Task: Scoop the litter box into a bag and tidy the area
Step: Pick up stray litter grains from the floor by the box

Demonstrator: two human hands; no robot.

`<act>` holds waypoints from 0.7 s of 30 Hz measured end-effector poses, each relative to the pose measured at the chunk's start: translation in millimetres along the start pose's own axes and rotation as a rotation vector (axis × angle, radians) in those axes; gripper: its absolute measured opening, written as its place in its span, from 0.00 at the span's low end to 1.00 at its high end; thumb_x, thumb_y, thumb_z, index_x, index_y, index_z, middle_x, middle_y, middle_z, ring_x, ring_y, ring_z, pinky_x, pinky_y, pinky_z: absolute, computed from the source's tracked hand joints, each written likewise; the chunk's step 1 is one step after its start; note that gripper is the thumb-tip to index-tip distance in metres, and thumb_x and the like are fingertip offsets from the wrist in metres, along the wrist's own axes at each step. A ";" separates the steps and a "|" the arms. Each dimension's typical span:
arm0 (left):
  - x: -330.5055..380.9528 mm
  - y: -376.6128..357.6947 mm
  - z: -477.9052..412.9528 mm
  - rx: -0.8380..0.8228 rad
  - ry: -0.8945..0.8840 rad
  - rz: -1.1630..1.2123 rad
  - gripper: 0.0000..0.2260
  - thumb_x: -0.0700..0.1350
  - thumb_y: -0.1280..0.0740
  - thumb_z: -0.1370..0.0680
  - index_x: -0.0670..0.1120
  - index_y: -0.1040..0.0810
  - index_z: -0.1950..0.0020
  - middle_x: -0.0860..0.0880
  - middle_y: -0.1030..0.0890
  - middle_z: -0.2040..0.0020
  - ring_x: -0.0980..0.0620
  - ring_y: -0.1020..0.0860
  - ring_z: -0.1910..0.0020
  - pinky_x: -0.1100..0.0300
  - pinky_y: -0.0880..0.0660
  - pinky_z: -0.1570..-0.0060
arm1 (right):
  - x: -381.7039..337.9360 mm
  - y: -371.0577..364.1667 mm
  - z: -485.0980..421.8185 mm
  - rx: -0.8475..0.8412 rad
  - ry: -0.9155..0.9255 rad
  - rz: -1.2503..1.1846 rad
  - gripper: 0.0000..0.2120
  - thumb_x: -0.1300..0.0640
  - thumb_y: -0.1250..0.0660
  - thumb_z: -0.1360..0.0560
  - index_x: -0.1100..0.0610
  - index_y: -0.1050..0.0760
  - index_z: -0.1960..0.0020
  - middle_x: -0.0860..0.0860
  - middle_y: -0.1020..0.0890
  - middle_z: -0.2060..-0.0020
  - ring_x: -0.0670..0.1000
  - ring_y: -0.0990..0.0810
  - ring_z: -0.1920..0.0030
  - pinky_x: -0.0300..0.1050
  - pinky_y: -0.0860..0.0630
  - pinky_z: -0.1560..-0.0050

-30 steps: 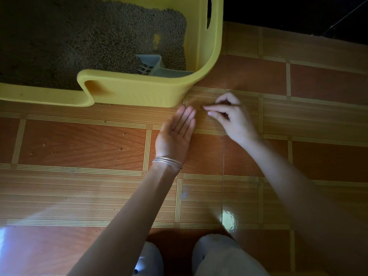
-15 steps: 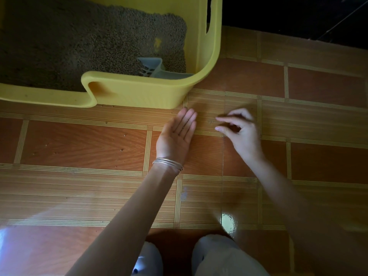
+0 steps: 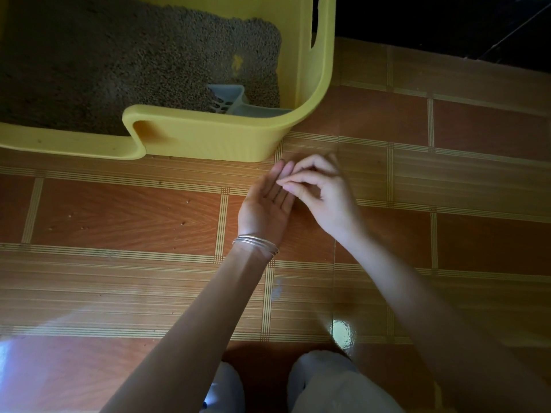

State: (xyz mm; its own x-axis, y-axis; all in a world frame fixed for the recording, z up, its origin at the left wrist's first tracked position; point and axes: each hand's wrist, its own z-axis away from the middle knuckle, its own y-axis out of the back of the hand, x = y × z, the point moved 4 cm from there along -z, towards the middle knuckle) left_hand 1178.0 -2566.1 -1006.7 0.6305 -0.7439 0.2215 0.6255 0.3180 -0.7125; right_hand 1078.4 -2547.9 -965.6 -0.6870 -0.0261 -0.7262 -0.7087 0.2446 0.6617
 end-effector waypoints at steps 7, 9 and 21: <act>1.5 -1.9 1.5 0.013 0.027 0.056 0.17 0.43 0.50 0.18 0.37 0.24 0.46 0.42 0.17 0.52 0.47 0.21 0.48 0.57 0.27 0.41 | 45.7 33.2 19.3 0.065 -0.233 0.060 0.16 0.46 0.33 0.32 0.53 0.19 0.48 0.48 0.27 0.53 0.55 0.26 0.48 0.48 0.29 0.45; 1.2 -2.5 2.0 0.012 0.029 0.053 0.17 0.43 0.50 0.18 0.38 0.24 0.46 0.42 0.17 0.52 0.47 0.21 0.47 0.57 0.28 0.41 | 59.4 39.7 24.5 0.060 -0.296 0.062 0.16 0.49 0.30 0.33 0.53 0.19 0.48 0.48 0.27 0.53 0.54 0.26 0.48 0.49 0.28 0.46; 1.0 -1.9 2.9 0.010 0.047 0.029 0.17 0.43 0.50 0.18 0.38 0.24 0.45 0.43 0.17 0.51 0.48 0.21 0.47 0.57 0.28 0.40 | 61.2 23.0 15.8 0.075 -0.286 0.072 0.14 0.43 0.29 0.36 0.50 0.17 0.55 0.39 0.29 0.59 0.51 0.26 0.51 0.55 0.27 0.50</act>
State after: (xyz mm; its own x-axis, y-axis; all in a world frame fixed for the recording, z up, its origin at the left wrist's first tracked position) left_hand 1178.8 -2565.8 -1003.1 0.6261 -0.7610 0.1697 0.6123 0.3451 -0.7113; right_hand 1022.6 -2528.6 -997.8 -0.6544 0.2649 -0.7083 -0.6391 0.3069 0.7052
